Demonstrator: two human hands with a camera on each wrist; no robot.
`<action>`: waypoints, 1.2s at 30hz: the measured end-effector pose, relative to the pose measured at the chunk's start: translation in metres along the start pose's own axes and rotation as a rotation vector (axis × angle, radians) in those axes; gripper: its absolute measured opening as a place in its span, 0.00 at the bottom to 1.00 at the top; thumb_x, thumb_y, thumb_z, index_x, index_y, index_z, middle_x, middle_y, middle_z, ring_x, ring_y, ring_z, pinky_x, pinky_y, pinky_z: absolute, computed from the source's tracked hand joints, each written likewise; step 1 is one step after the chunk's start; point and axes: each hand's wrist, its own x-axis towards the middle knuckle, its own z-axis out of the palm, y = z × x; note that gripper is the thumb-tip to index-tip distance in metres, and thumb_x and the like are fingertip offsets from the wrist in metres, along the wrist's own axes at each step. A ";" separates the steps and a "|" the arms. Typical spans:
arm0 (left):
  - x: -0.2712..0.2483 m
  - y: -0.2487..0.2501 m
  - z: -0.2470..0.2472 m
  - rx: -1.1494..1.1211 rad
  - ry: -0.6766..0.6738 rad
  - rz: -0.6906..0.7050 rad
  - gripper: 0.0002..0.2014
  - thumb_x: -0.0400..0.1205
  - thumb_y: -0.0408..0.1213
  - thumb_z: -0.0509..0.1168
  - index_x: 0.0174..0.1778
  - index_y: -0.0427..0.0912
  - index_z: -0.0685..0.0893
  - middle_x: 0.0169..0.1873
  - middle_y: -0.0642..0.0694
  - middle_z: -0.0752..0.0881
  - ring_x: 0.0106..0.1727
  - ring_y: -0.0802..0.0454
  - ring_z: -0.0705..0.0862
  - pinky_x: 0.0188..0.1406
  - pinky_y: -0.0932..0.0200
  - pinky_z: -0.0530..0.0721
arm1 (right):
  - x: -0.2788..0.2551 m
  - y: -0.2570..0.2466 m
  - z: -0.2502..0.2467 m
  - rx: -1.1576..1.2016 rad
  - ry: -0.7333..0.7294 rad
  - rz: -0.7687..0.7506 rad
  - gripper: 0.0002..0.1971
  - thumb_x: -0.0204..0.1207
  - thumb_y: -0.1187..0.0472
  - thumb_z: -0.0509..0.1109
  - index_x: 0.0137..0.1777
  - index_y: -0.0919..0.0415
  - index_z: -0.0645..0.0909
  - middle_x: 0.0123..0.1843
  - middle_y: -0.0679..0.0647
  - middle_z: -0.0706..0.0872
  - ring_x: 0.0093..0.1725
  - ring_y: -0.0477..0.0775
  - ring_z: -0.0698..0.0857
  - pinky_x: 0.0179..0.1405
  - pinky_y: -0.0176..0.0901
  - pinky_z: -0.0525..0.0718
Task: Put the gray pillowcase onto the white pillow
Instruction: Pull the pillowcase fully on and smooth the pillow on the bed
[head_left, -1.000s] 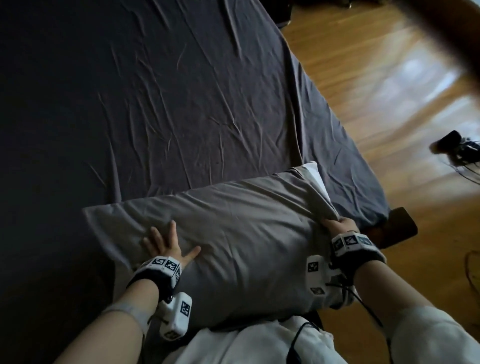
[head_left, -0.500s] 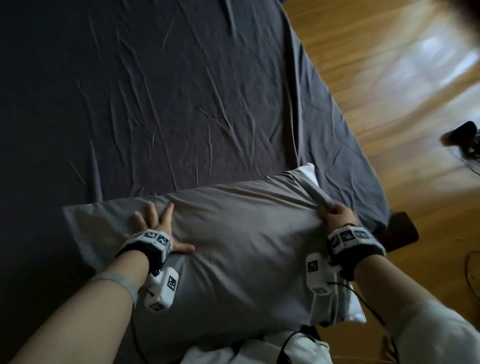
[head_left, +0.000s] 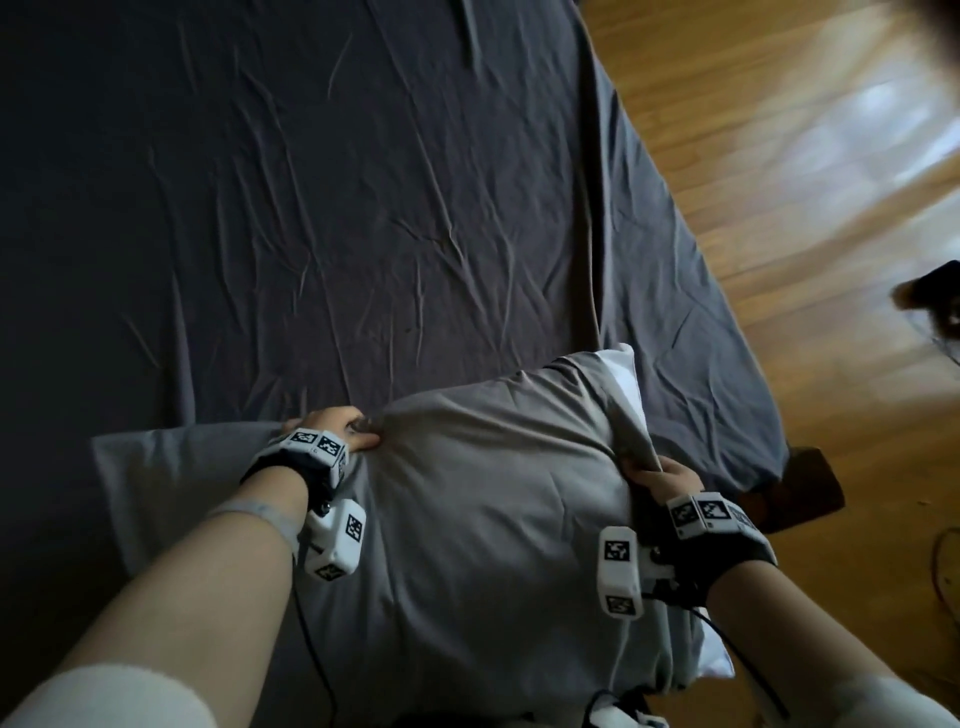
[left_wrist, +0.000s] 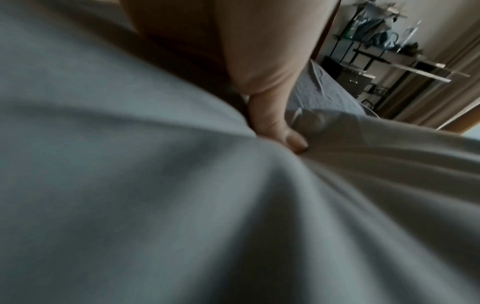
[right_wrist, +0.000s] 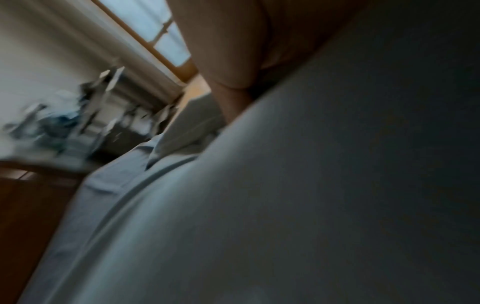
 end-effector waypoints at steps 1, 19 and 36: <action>-0.006 -0.001 0.002 -0.038 0.011 0.018 0.14 0.78 0.51 0.65 0.51 0.45 0.81 0.59 0.41 0.85 0.63 0.41 0.80 0.60 0.54 0.73 | -0.004 -0.001 0.002 -0.025 -0.004 -0.019 0.06 0.70 0.67 0.74 0.46 0.64 0.82 0.34 0.57 0.78 0.31 0.49 0.74 0.24 0.28 0.72; -0.138 -0.059 -0.126 -0.578 0.787 0.572 0.10 0.74 0.28 0.70 0.32 0.49 0.83 0.30 0.53 0.86 0.36 0.61 0.81 0.39 0.64 0.73 | -0.100 -0.151 0.015 0.258 0.119 -0.542 0.20 0.62 0.78 0.73 0.52 0.62 0.81 0.45 0.58 0.87 0.40 0.47 0.85 0.36 0.33 0.83; -0.062 -0.026 0.021 -0.269 0.262 0.286 0.35 0.74 0.41 0.72 0.76 0.55 0.66 0.79 0.47 0.55 0.79 0.45 0.62 0.77 0.46 0.63 | -0.078 -0.007 0.046 -0.151 -0.096 -0.079 0.22 0.70 0.60 0.76 0.63 0.65 0.77 0.50 0.61 0.81 0.43 0.53 0.80 0.29 0.35 0.71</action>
